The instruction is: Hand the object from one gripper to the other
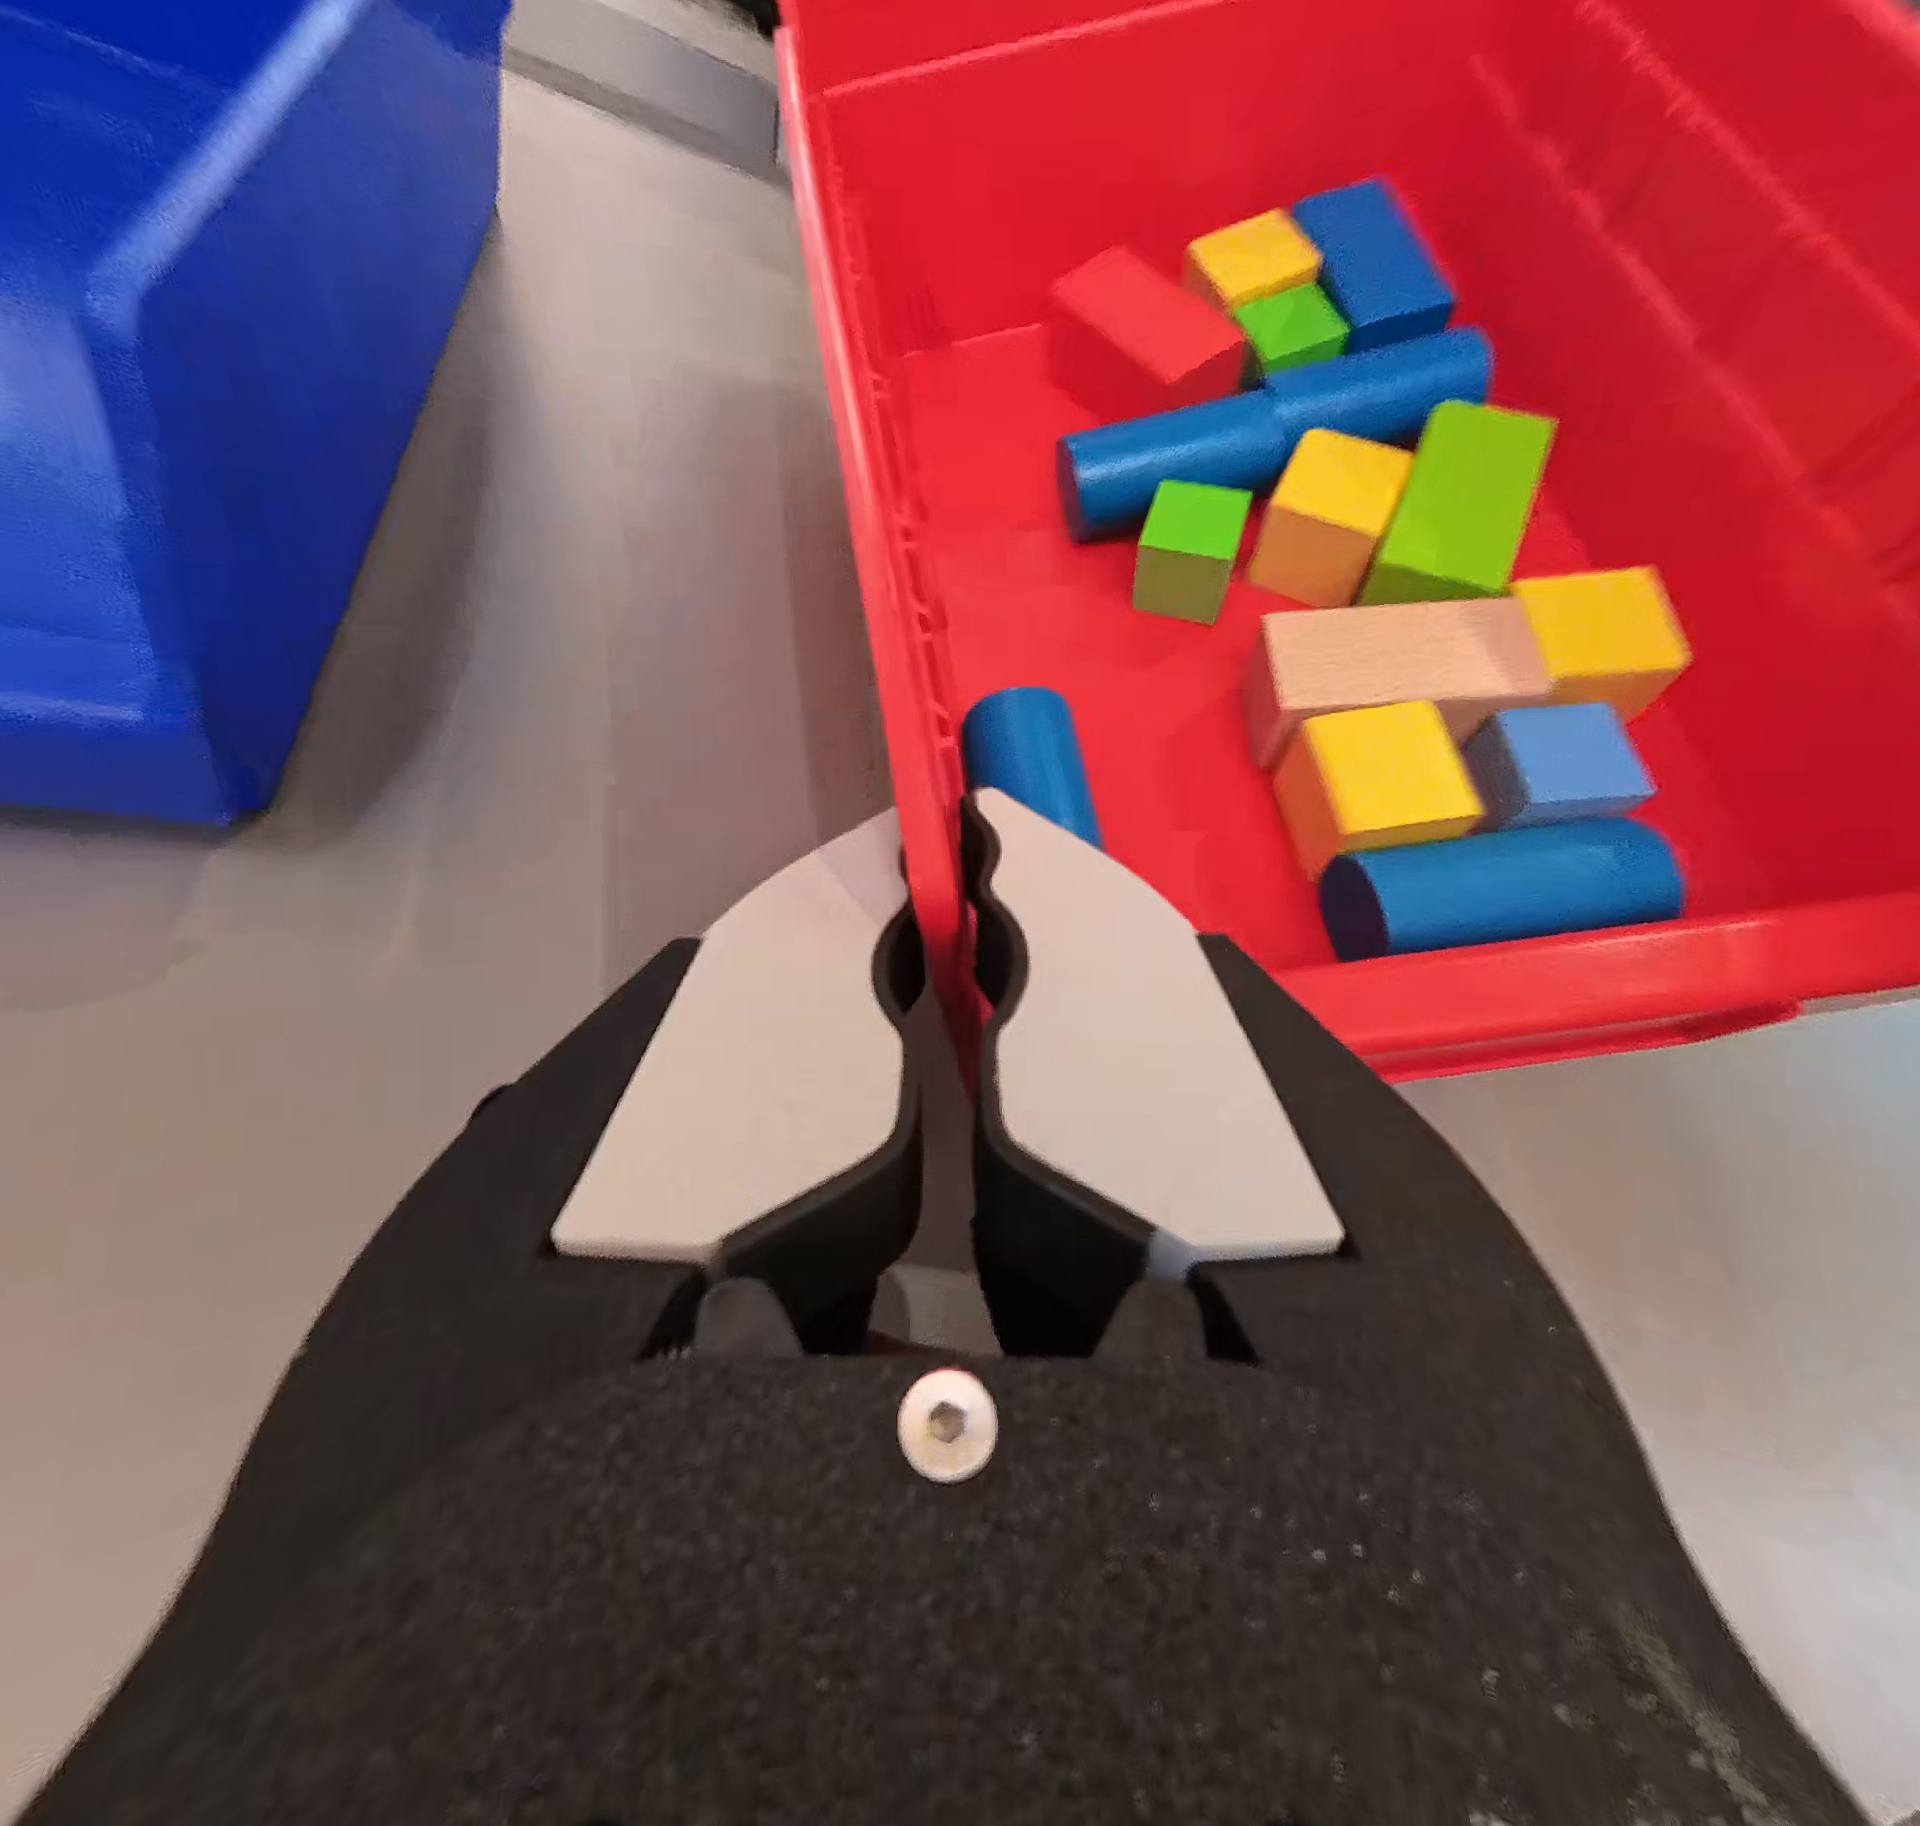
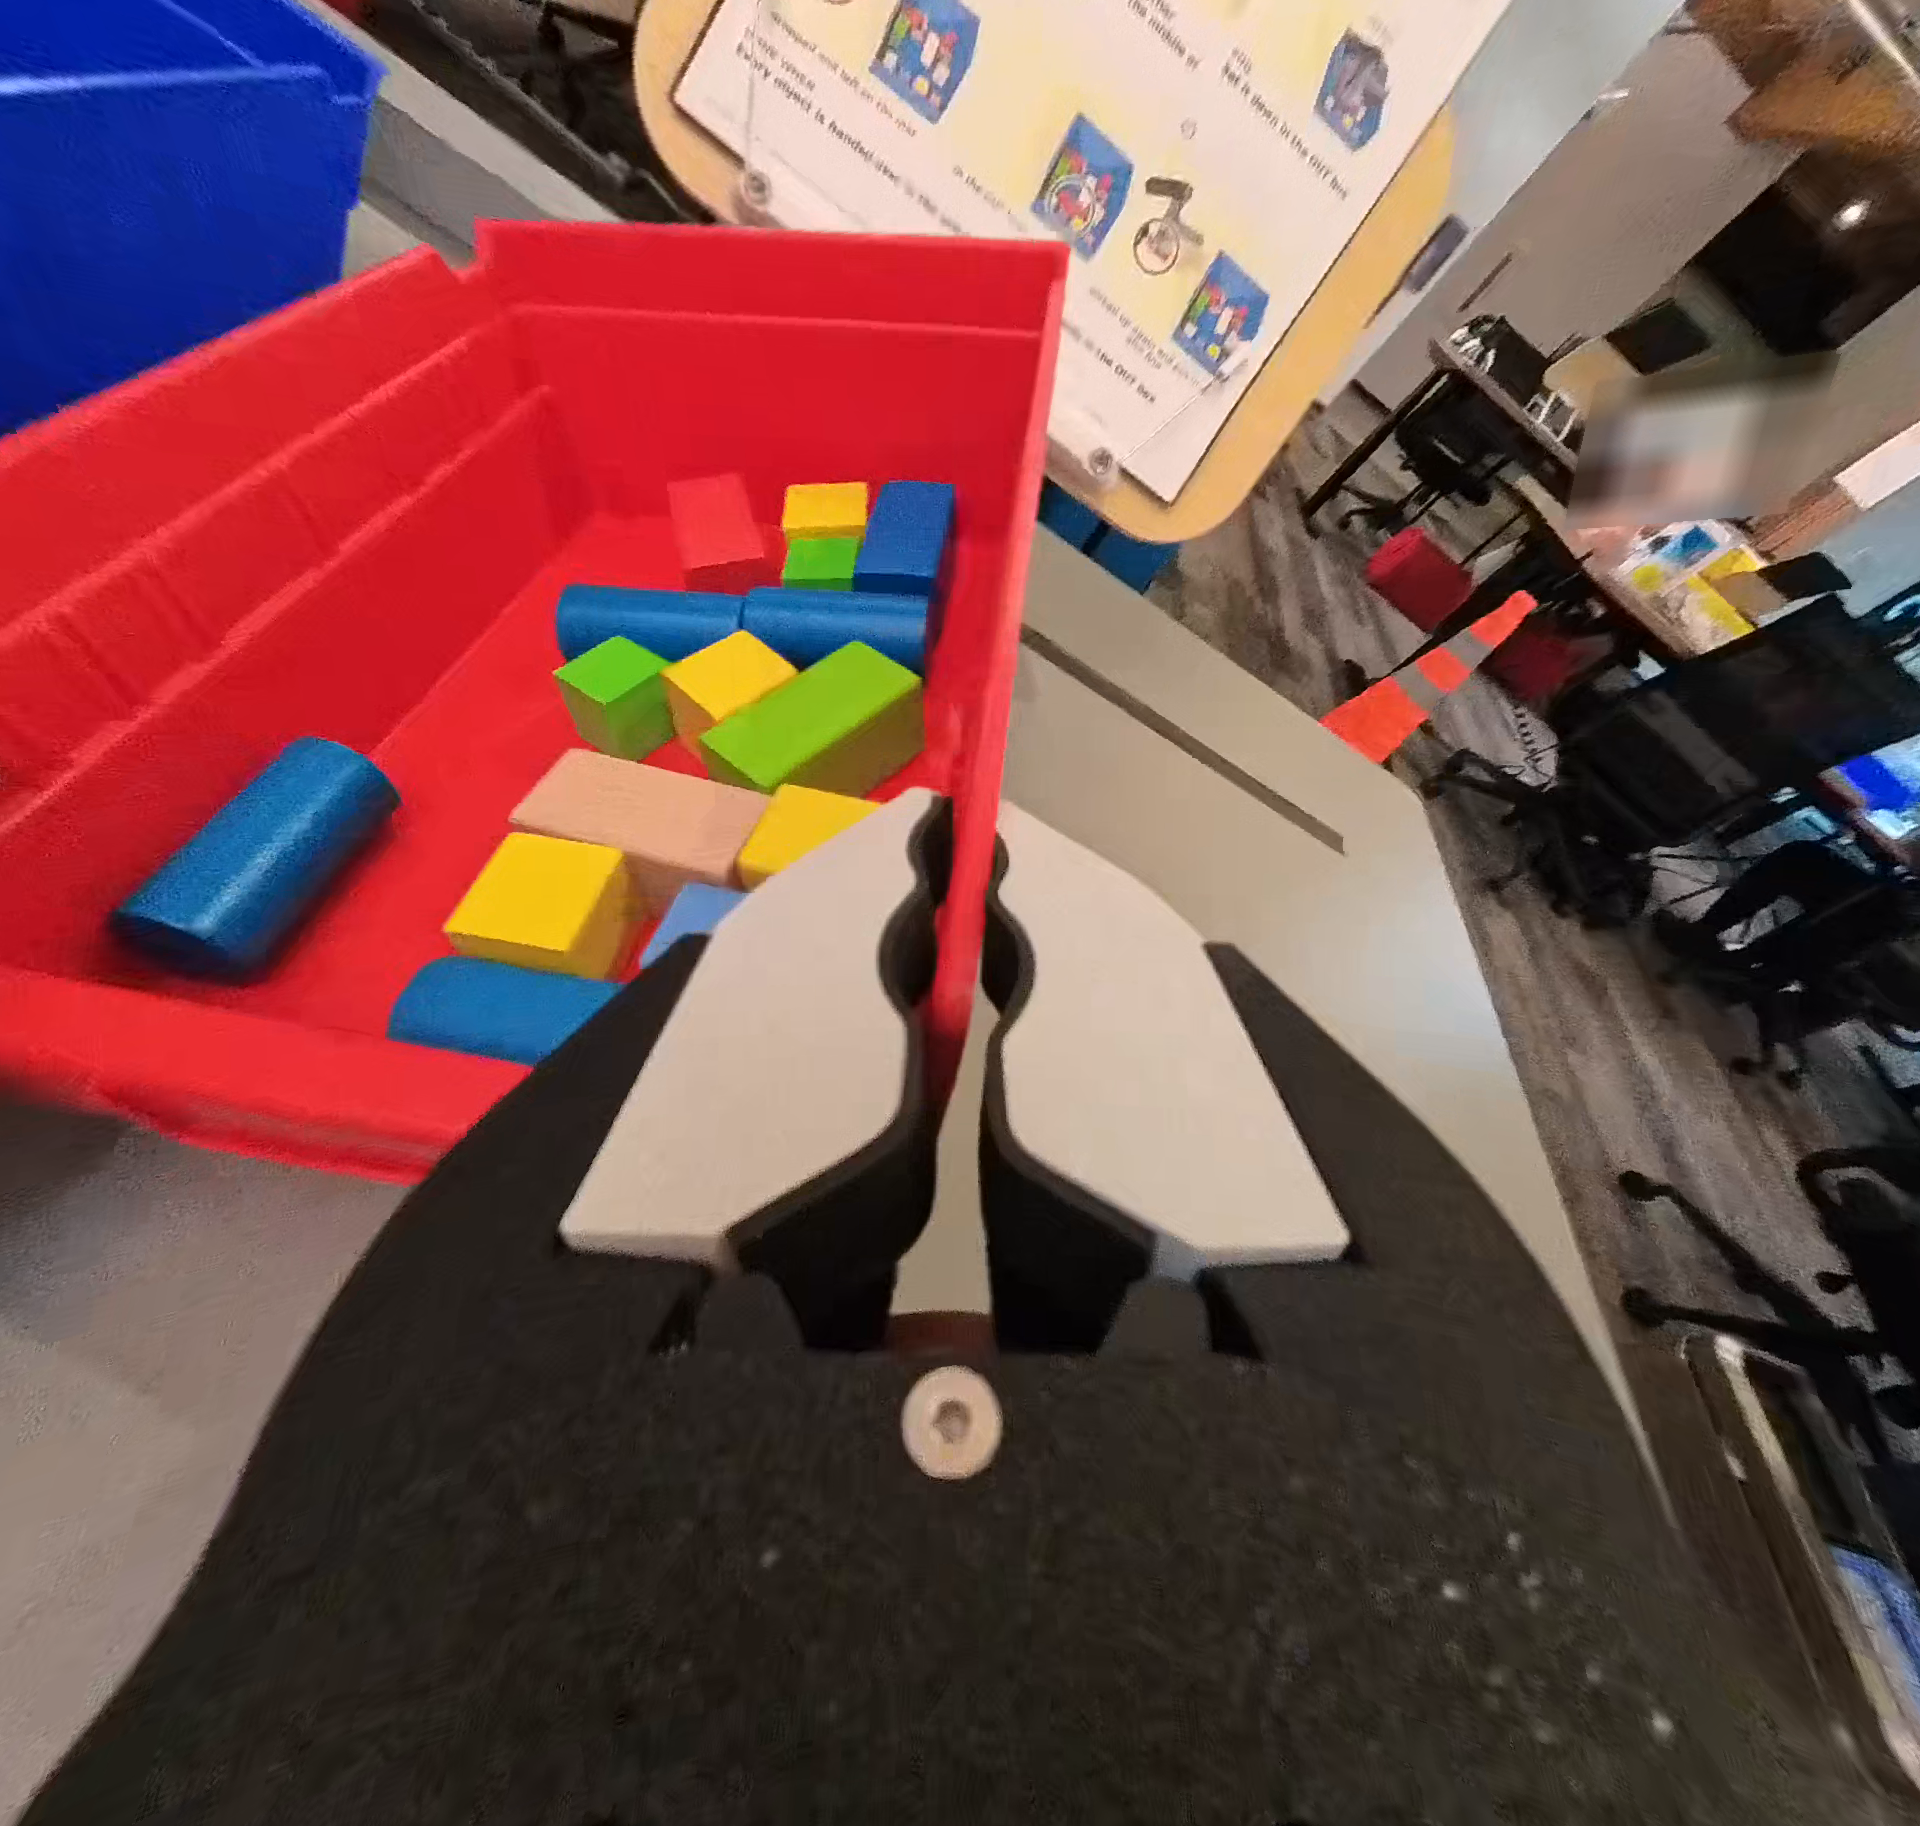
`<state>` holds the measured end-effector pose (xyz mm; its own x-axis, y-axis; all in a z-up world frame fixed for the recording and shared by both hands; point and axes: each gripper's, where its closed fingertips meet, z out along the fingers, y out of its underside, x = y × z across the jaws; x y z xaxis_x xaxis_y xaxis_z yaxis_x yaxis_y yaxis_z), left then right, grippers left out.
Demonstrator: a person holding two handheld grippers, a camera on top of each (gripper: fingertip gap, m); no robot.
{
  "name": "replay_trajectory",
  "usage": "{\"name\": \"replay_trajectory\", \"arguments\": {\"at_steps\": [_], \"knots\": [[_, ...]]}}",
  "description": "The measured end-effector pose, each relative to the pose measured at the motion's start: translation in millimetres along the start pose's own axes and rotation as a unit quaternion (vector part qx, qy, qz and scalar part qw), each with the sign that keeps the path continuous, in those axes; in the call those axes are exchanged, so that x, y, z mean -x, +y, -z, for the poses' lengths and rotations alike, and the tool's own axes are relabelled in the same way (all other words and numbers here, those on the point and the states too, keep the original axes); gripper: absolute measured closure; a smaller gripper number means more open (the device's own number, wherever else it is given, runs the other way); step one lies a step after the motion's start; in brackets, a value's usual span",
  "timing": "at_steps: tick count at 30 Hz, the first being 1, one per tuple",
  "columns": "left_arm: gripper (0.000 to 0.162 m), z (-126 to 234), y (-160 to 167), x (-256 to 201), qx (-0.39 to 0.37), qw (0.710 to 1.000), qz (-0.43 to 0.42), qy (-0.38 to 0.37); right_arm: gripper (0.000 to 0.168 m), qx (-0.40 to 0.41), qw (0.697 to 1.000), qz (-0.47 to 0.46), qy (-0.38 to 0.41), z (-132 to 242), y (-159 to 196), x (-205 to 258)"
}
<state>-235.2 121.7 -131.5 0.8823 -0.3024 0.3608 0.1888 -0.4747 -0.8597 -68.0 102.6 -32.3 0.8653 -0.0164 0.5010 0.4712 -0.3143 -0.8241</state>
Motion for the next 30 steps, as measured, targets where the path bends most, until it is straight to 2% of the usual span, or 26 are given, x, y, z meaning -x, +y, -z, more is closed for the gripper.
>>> {"name": "replay_trajectory", "arguments": {"at_steps": [3,8,13,17,22,26,28,30], "knots": [[0.159,13.7,-24.2,-13.5,-0.049,0.997,-0.061,-0.022,0.166,-0.037,0.995,-0.09,-0.021,-2.7,9.4,-12.6],[0.159,23.9,-50.1,-33.9,-0.094,0.987,-0.125,-0.033,0.166,-0.113,0.98,-0.164,-0.001,9.1,0.5,-34.7],[0.159,5.2,-32.3,-27.6,-0.014,0.994,-0.109,-0.027,0.166,-0.037,0.982,-0.185,-0.025,-7.8,27.3,-26.6],[0.159,0.3,-15.1,-21.0,0.003,0.991,-0.13,-0.026,0.166,-0.01,0.983,-0.18,-0.037,-14.4,47.2,-16.3],[0.159,-1.6,-4.9,3.0,0.041,0.986,-0.154,-0.04,0.158,0.053,0.976,-0.181,-0.111,-20.3,78.9,21.6],[0.158,0.3,-5.3,15.8,0.043,0.985,-0.161,-0.031,0.143,0.08,0.965,-0.122,-0.216,-13.1,72.9,40.0],[0.159,0.2,-8.6,21.9,0.05,0.987,-0.154,-0.021,0.131,0.116,0.945,-0.022,-0.305,-5.0,67.4,47.5],[0.158,-0.3,-10.4,28.2,0.053,0.99,-0.131,-0.014,0.122,0.15,0.917,0.098,-0.356,-2.5,63.0,47.9]]}}
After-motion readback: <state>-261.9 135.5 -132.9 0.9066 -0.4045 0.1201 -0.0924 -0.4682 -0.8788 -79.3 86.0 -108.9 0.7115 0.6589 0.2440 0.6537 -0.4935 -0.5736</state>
